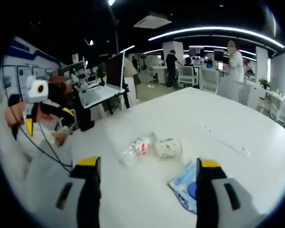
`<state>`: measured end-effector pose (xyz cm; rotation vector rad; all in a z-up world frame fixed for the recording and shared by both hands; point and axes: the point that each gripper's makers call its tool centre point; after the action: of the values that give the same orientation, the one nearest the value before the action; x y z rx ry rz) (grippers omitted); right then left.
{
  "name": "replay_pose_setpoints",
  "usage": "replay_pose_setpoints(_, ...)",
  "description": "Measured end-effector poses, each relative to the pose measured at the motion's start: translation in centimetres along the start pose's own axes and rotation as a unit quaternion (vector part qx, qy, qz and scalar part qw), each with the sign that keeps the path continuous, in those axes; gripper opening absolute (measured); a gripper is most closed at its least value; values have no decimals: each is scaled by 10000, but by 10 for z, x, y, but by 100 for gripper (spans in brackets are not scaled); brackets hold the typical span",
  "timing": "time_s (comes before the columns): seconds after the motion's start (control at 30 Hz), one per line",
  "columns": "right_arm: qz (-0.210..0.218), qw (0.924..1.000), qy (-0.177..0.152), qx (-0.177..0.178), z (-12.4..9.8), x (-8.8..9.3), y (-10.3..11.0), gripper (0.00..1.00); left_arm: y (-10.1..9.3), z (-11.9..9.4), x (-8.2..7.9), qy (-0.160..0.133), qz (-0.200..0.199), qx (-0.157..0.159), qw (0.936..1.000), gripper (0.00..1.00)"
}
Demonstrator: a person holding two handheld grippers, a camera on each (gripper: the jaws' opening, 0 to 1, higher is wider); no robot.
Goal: Arrange the tabletop items into an orderly group along one side of the table until the central work area is clear of visible clutter.
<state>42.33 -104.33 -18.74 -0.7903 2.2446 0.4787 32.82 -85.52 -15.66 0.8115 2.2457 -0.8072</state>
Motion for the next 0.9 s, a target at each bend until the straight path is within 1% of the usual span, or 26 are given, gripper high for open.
replay_pose_setpoints(0.1, -83, 9999, 60, -59, 12, -9, -6, 81, 6, 1, -2, -11, -31, -27, 10000, 95)
replay_pose_setpoints(0.2, -197, 9997, 121, -96, 21, -16, -11, 80, 12, 6, -1, 53, -28, -59, 10000, 94)
replay_pose_setpoints(0.27, -272, 9994, 133, -139, 28, -21, -16, 80, 15, 9, -3, 12, -90, -51, 9999, 94)
replay_pose_setpoints(0.4, -262, 9993, 143, -245, 42, -31, -29, 79, 22, 17, -1, 59, -157, -63, 9998, 94)
replay_pose_setpoints(0.47, -274, 9991, 172, -281, 49, -33, -36, 79, 27, 21, 1, 88, -200, -62, 9997, 93)
replay_pose_setpoints(0.53, -355, 9987, 236, -279, 58, -34, -44, 78, 32, 25, 3, 121, -274, -76, 9995, 93)
replay_pose_setpoints(0.6, -370, 9982, 303, -352, 66, -33, -46, 77, 35, 28, 3, 124, -320, -60, 9994, 93)
replay_pose_setpoints(0.67, -420, 9978, 357, -371, 77, -32, -55, 77, 40, 33, 7, 203, -378, -66, 9991, 93)
replay_pose_setpoints(0.77, -413, 9970, 469, -454, 94, -29, -64, 77, 47, 41, 12, 293, -446, -74, 9985, 93)
replay_pose_setpoints(0.9, -402, 9963, 532, -550, 112, -25, -75, 74, 54, 49, 17, 373, -557, -50, 9977, 92)
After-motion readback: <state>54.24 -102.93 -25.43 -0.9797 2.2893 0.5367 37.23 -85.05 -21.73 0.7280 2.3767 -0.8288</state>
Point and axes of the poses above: the point that each gripper's makers call its tool centre point, and the gripper's own axes: z roughly forward along the fingers, y roughly to its left, x roughly out of its underside, and after that the axes turned 14 degrees about y, right-handed
